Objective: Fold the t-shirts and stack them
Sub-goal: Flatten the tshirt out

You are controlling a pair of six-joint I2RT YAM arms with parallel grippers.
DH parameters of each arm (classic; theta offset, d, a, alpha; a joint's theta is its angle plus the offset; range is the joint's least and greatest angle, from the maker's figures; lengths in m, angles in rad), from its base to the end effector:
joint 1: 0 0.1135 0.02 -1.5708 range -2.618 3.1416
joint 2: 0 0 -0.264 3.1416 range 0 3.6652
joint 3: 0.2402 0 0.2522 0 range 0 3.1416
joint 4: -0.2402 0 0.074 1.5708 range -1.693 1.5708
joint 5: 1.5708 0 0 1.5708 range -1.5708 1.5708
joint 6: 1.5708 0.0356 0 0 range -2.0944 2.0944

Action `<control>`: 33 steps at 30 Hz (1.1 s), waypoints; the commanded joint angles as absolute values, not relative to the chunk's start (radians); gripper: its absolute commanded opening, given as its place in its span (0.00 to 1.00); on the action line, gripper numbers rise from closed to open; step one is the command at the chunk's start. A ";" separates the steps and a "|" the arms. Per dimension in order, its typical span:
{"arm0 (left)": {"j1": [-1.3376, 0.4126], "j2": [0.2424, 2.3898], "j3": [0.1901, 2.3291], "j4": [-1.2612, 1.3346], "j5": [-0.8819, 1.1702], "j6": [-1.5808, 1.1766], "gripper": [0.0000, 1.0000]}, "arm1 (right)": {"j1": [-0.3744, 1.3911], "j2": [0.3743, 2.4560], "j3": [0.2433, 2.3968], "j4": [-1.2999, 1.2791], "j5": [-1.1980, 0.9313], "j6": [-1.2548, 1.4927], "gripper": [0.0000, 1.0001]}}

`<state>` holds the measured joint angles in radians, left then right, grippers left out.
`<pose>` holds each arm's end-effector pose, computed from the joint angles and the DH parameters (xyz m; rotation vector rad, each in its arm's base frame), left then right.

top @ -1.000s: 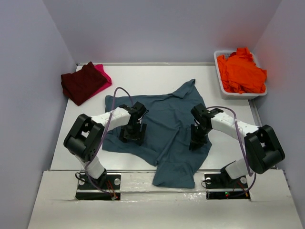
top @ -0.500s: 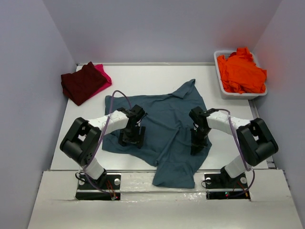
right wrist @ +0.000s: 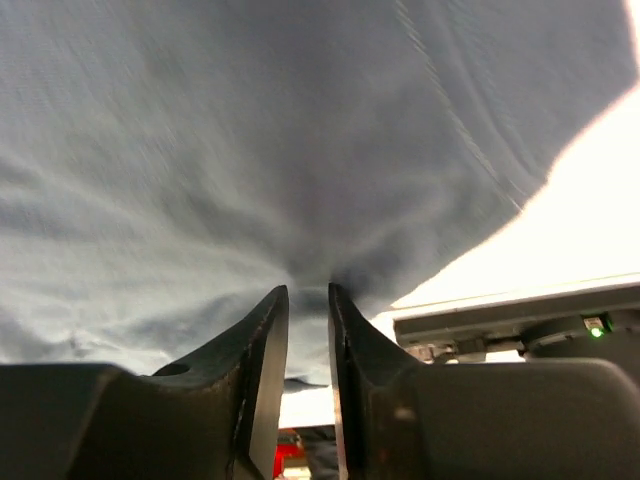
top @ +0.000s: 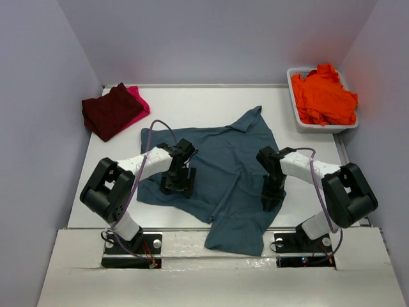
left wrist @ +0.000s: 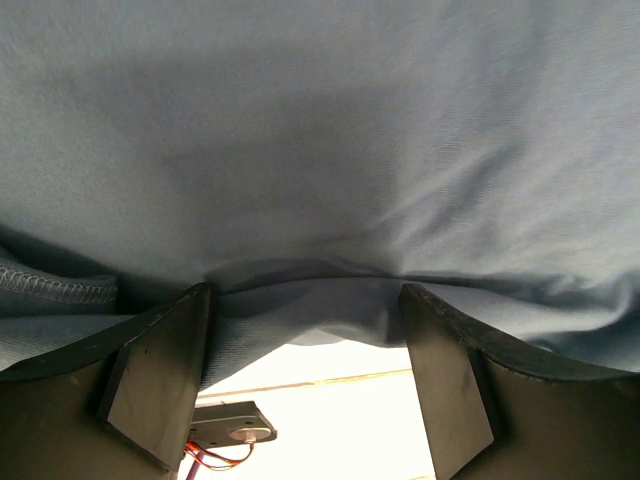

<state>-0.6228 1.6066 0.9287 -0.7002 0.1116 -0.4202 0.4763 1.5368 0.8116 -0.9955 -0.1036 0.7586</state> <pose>0.2242 -0.1659 0.1631 0.3212 2.9991 -0.2913 0.1919 0.1031 0.1516 -0.4278 -2.9285 0.0036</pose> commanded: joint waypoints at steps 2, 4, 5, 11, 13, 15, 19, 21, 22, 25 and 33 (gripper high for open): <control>-0.632 1.592 0.988 -0.733 0.138 -0.388 0.85 | 0.476 1.408 0.792 -1.080 -0.064 0.830 0.35; -0.632 1.592 0.996 -0.741 0.140 -0.384 0.85 | 0.476 1.387 0.804 -1.133 -0.049 0.850 0.37; -0.632 1.594 1.002 -0.744 0.141 -0.380 0.85 | 0.476 1.365 0.816 -1.158 -0.028 0.859 0.38; -0.632 1.580 1.034 -0.755 0.133 -0.383 0.85 | 0.476 1.301 0.877 -1.229 0.071 0.851 0.42; -0.632 1.580 1.052 -0.752 0.127 -0.388 0.85 | 0.476 1.292 0.914 -1.204 0.064 0.825 0.45; -0.632 1.585 1.081 -0.749 0.118 -0.391 0.85 | 0.476 1.296 0.966 -1.135 0.055 0.796 0.47; -0.632 1.624 1.135 -0.739 0.100 -0.382 0.85 | 0.476 1.399 1.052 -1.004 0.035 0.689 0.49; -0.632 1.644 1.176 -0.741 0.083 -0.376 0.85 | 0.476 1.443 1.074 -0.957 0.014 0.666 0.49; -0.632 1.663 1.187 -0.736 0.078 -0.373 0.86 | 0.476 1.462 1.081 -0.899 -0.035 0.649 0.49; -0.632 1.707 1.232 -0.730 0.060 -0.367 0.86 | 0.476 1.540 1.081 -0.801 -0.097 0.641 0.50; -0.589 1.813 1.313 -0.664 0.069 -0.383 0.86 | 0.476 1.712 1.176 -0.699 -0.104 0.641 0.50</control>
<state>-0.6151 1.7870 1.2606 -0.6926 0.0700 -0.3862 0.4763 1.7004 1.0878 -0.7898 -0.0925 0.6582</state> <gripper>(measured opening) 0.858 0.502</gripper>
